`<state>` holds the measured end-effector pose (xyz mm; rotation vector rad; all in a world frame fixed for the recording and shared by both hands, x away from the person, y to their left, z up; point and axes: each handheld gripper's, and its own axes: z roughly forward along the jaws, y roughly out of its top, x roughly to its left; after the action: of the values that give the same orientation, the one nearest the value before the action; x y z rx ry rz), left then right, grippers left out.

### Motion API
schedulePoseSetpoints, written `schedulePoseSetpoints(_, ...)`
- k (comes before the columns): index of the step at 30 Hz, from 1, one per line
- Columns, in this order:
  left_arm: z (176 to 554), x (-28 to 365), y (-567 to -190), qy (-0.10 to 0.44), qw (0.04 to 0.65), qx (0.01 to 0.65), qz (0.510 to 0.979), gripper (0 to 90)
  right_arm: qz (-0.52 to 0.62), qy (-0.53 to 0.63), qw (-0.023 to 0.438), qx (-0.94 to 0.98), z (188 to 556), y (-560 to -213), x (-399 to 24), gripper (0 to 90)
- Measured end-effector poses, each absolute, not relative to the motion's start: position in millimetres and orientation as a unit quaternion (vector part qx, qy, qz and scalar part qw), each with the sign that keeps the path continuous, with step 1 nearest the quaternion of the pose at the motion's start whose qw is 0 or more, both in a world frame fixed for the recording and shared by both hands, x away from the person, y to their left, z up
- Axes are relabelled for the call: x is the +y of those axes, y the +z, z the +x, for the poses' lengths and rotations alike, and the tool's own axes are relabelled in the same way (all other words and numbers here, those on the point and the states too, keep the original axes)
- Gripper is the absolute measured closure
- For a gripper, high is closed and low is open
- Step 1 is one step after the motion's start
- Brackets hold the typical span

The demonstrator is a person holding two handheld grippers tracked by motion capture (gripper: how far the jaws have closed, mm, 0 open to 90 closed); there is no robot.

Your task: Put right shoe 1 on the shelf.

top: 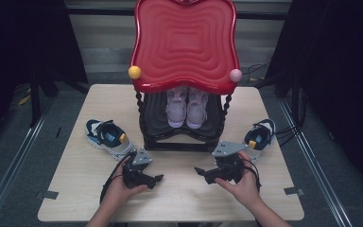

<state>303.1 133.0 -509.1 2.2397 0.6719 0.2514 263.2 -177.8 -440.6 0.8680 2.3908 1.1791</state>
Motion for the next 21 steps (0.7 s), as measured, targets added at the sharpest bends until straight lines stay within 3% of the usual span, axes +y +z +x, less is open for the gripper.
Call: schedulePoseSetpoints(21,303,133,-509,0.099,0.385,0.264,0.879,15.3,0.306,0.358,0.117,0.874,250,-499,-212,13.4)
